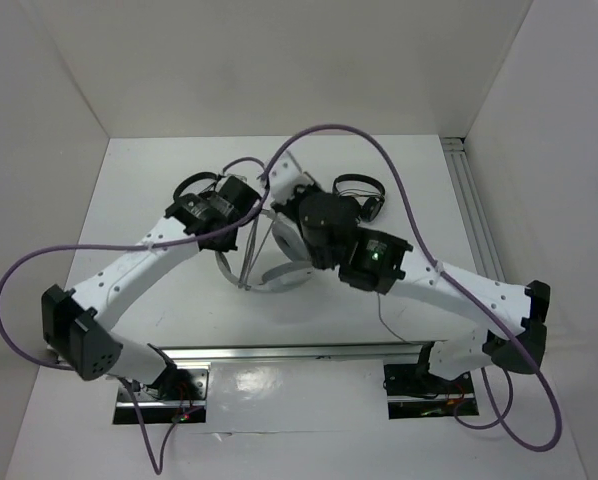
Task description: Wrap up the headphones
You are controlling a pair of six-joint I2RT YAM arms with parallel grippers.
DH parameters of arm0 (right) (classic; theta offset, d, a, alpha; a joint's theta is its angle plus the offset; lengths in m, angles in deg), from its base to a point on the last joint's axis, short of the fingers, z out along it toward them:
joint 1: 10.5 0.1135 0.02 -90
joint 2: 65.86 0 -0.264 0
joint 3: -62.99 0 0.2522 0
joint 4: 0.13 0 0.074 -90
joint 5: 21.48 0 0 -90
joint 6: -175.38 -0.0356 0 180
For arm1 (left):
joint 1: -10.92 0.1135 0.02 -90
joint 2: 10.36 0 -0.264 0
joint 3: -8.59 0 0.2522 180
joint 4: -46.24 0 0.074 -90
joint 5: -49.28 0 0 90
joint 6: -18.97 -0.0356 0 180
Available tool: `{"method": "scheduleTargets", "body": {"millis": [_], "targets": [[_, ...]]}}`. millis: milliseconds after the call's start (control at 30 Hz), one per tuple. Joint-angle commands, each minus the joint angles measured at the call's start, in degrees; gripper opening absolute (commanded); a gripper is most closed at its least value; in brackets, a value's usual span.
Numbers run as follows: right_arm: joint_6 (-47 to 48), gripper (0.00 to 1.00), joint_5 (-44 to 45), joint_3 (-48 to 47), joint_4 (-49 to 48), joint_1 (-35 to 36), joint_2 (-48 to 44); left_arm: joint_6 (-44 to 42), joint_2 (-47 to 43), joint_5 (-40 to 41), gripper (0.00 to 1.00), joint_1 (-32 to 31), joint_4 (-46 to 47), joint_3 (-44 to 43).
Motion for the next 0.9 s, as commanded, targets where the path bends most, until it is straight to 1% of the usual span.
{"method": "scheduleTargets", "body": {"millis": [0, 33, 67, 100, 133, 167, 200, 233, 267, 300, 400, 500, 533, 567, 600, 633, 667, 700, 767, 800, 833, 867], "targets": [[6.7, 0.0, 3.3, -7.0, -7.0, -8.8, 0.4, -0.4, -7.7, 0.1, 0.0, -5.1, 2.0, 3.1], [6.0, 0.0, 1.2, -8.2, -7.0, -10.5, 0.9, -0.4, -10.7, 0.1, 0.0, -7.9, 2.0, 3.9], [6.0, 0.0, -0.3, -8.8, -7.0, -14.1, 0.9, -0.4, -12.4, -0.6, 0.0, -9.3, 2.0, 5.4], [5.0, 0.0, -1.8, -9.3, -7.0, -15.8, 1.6, -0.4, -14.0, -0.6, 0.0, -10.8, 2.0, 6.0], [4.3, 0.0, -5.4, -11.0, -6.2, -17.6, 1.6, -0.4, -15.5, -1.4, 0.0, -13.5, 1.4, 6.0], [2.5, 0.0, -7.0, -11.9, -5.7, -21.3, 2.2, -0.4, -18.0, -1.9, 0.0, -14.9, 0.5, 6.7], [1.5, 0.0, -11.3, -14.0, -3.9, -23.0, 3.2, -0.4, -19.0, -2.5, 0.0, -17.6, -0.8, 6.7], [0.6, 0.0, -11.4, -14.0, -3.1, -24.6, 3.2, -0.4, -20.0, -3.3, 0.0, -17.7, -0.9, 6.7], [-0.2, 0.0, -13.1, -14.6, -3.1, -26.1, 4.0, 0.3, -20.8, -3.3, 0.0, -18.4, -2.9, 6.2], [-0.2, 0.0, -14.2, -14.6, -4.4, -26.7, 4.7, 0.3, -21.7, -3.9, 0.0, -18.4, -3.7, 5.6], [-0.9, 0.0, -17.2, -16.1, -2.8, -27.2, 7.6, -2.3, -25.9, -8.8, 0.0, -18.4, -4.3, 3.1], [-2.4, 0.0, -20.4, -17.5, -0.3, -27.2, 11.8, -4.7, -28.3, -12.5, 0.0, -18.4, -4.9, -1.2], [-3.6, 0.0, -22.1, -18.1, -0.3, -28.6, 13.3, -5.4, -29.1, -14.0, 0.0, -18.4, -4.9, -3.7], [-5.3, 0.0, -24.8, -18.7, 2.2, -29.7, 13.8, -5.4, -29.1, -16.0, 0.0, -18.9, -5.4, -5.3], [-9.6, 0.0, -31.8, -19.3, 3.1, -31.1, 13.8, -5.9, -29.1, -16.0, 0.0, -18.9, -5.4, -6.6], [-11.7, 0.0, -35.7, -19.3, 3.1, -33.7, 14.3, -5.9, -29.1, -16.0, 0.0, -18.9, -5.9, -8.0], [-13.2, 0.02, -40.1, -18.1, 3.1, -34.7, 13.7, -5.9, -28.5, -15.2, 0.0, -18.9, -6.6, -11.0], [-15.4, 0.06, -47.2, -14.2, 1.9, -35.4, 13.0, -5.9, -28.5, -13.8, 0.0, -18.9, -6.7, -12.5], [-17.5, 0.09, -53.6, -8.8, -3.5, -35.5, 10.1, -3.7, -27.2, -9.9, 0.0, -18.9, -7.3, -17.3], [-20.0, 0.09, -61.0, -2.7, -5.8, -35.5, 9.1, -2.3, -26.5, -8.6, 0.0, -18.9, -7.3, -18.7], [-21.8, 0.15, -65.1, 0.5, -8.6, -36.0, 8.3, -1.8, -25.5, -7.5, 0.0, -18.9, -6.7, -20.2], [-23.6, 0.17, -69.5, 3.4, -11.6, -36.0, 7.8, -1.8, -24.8, -6.7, 0.0, -18.9, -6.0, -22.6]]}}
